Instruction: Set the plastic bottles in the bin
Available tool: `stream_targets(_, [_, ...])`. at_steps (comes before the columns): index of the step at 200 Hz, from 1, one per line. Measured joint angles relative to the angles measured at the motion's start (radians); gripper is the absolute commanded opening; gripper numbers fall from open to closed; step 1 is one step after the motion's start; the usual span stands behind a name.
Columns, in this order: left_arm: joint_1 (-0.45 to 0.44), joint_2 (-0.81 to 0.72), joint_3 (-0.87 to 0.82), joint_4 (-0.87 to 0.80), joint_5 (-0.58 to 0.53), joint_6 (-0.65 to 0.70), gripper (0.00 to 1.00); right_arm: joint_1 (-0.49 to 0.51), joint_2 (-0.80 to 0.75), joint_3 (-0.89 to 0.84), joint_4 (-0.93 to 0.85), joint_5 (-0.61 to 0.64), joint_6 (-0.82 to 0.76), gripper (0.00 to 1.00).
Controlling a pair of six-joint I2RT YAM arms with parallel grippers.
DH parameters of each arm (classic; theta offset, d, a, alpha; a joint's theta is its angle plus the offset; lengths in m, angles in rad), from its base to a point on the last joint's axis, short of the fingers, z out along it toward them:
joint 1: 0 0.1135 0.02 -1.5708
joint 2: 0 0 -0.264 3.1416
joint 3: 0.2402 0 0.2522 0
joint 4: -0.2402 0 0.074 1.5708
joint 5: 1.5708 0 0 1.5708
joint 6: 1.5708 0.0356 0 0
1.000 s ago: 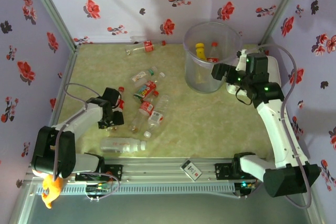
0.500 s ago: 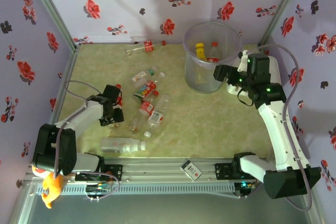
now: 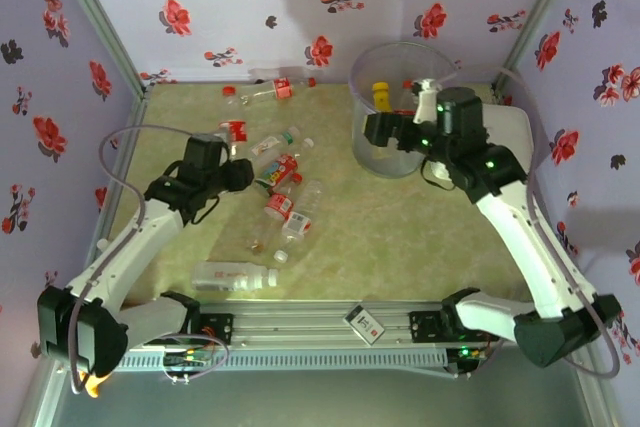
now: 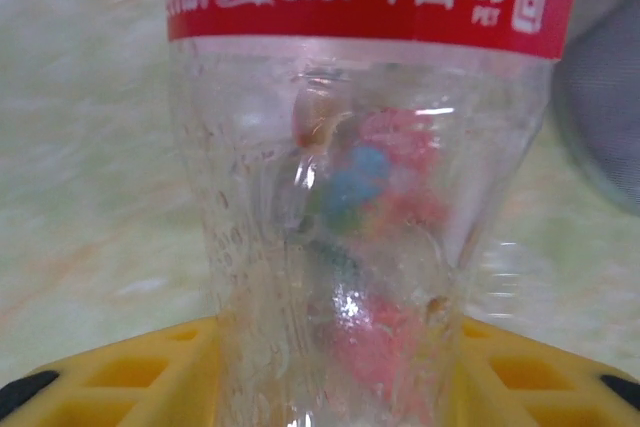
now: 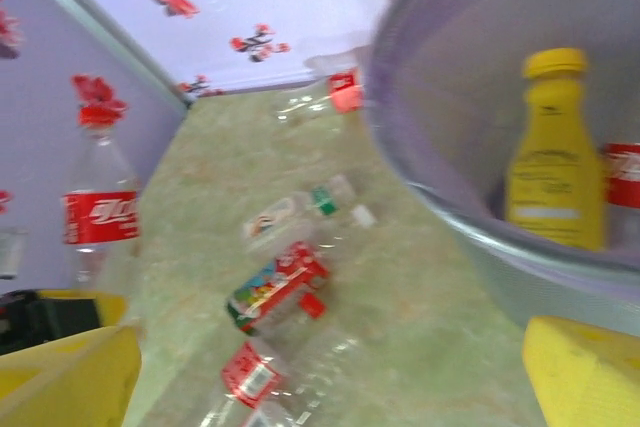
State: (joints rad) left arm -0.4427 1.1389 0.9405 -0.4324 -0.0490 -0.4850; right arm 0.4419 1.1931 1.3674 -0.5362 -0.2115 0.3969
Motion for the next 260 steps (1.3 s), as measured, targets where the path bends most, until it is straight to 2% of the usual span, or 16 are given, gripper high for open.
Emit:
stream_targets(37, [-0.097, 0.054, -0.031, 0.229, 0.09, -0.011, 0.0, 0.085, 0.118, 0.003, 0.116, -0.026, 0.086, 0.91])
stream_targets(58, [-0.153, 0.111, -0.031, 0.304, 0.129, -0.001, 0.0, 0.118, 0.2, 0.019, 0.159, -0.058, 0.115, 0.91])
stream_targets(100, [-0.206, 0.169, -0.031, 0.385, 0.206, 0.016, 0.0, 0.133, 0.316, 0.037, 0.241, -0.134, 0.174, 0.92])
stream_targets(182, [-0.243, 0.209, -0.031, 0.445, 0.278, 0.028, 0.0, 0.133, 0.496, 0.12, 0.309, -0.193, 0.233, 0.82])
stream_targets(252, [-0.246, 0.212, -0.031, 0.447, 0.282, 0.04, 0.0, 0.134, 0.517, 0.132, 0.319, -0.215, 0.24, 0.58])
stream_targets(260, [-0.246, 0.212, -0.031, 0.447, 0.281, 0.04, 0.06, 0.134, 0.517, 0.132, 0.32, -0.215, 0.239, 0.57])
